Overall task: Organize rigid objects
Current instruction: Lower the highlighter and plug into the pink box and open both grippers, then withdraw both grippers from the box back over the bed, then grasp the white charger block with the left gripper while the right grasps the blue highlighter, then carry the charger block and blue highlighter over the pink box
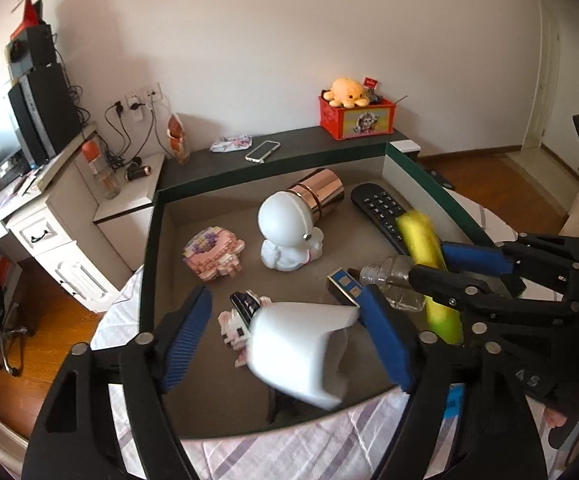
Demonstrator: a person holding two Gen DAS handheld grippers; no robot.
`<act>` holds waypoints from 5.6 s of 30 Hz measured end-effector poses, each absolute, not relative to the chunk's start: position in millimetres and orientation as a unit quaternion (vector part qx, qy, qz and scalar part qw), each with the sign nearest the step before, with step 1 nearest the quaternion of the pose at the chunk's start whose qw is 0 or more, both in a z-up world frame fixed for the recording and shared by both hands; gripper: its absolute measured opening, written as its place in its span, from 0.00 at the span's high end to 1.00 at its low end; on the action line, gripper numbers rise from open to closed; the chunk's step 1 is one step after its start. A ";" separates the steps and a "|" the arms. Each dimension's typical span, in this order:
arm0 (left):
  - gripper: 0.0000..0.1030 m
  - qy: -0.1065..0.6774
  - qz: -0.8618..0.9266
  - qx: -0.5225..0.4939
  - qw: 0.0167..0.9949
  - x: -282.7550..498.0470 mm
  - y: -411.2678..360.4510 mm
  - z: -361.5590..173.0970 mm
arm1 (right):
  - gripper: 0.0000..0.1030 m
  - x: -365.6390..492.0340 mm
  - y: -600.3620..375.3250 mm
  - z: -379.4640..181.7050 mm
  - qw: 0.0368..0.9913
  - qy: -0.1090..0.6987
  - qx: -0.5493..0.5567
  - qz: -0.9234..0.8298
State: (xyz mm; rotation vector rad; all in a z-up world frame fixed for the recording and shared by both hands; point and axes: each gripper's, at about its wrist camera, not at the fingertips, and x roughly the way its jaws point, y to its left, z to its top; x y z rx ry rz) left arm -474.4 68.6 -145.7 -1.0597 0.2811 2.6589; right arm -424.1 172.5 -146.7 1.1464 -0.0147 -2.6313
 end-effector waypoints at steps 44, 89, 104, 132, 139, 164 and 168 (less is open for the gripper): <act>0.00 0.037 0.981 -0.182 0.062 -182.6 -2.7 -77.8 | 0.00 -159.5 182.3 -80.9 0.075 -0.036 0.199 -0.976; 0.00 0.035 0.912 -0.400 0.084 -351.5 38.4 -216.2 | 0.00 -271.7 235.6 -202.5 0.045 -0.130 0.392 -0.910; 0.34 -0.039 0.901 -0.419 0.107 -368.3 18.3 -223.9 | 0.00 -273.9 231.3 -203.5 0.035 -0.114 0.401 -0.908; 0.17 0.012 0.906 -0.409 0.107 -313.1 -6.2 -227.2 | 0.66 -320.1 172.9 -201.0 0.129 0.095 0.431 -0.888; 0.11 0.013 0.910 -0.403 0.098 -305.4 -13.3 -228.1 | 0.68 -284.0 156.8 -192.1 0.144 0.051 0.442 -0.884; 0.35 0.034 0.912 -0.398 0.090 -315.5 -3.2 -230.4 | 0.74 -312.7 148.8 -202.1 0.083 0.067 0.423 -0.900; 0.35 0.038 0.913 -0.396 0.087 -314.8 -1.2 -230.3 | 0.74 -311.2 149.2 -202.3 0.084 0.065 0.422 -0.900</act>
